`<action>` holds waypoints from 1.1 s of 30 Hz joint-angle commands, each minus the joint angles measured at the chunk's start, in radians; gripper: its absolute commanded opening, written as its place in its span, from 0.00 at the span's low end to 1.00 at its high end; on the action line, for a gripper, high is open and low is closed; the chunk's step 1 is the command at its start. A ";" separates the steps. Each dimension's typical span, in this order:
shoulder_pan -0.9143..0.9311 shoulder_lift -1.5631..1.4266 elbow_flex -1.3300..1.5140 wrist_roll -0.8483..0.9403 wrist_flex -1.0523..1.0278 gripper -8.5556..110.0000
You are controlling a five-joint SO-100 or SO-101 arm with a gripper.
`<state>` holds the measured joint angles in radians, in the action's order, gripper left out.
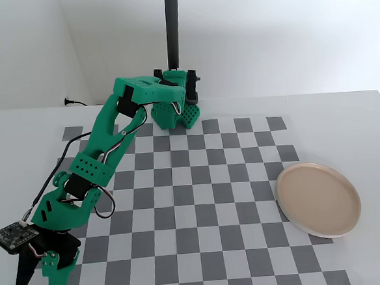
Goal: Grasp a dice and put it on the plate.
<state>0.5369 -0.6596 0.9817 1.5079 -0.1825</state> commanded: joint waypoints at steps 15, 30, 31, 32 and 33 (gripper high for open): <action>0.002 0.104 -0.302 -0.002 -0.077 0.30; 0.012 0.192 -0.380 0.003 -0.089 0.30; 0.011 0.199 -0.390 0.003 -0.089 0.30; 0.011 0.210 -0.400 0.005 -0.089 0.30; 0.011 0.221 -0.416 0.005 -0.092 0.30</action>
<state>0.5476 -0.4142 0.6903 1.5079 -0.2700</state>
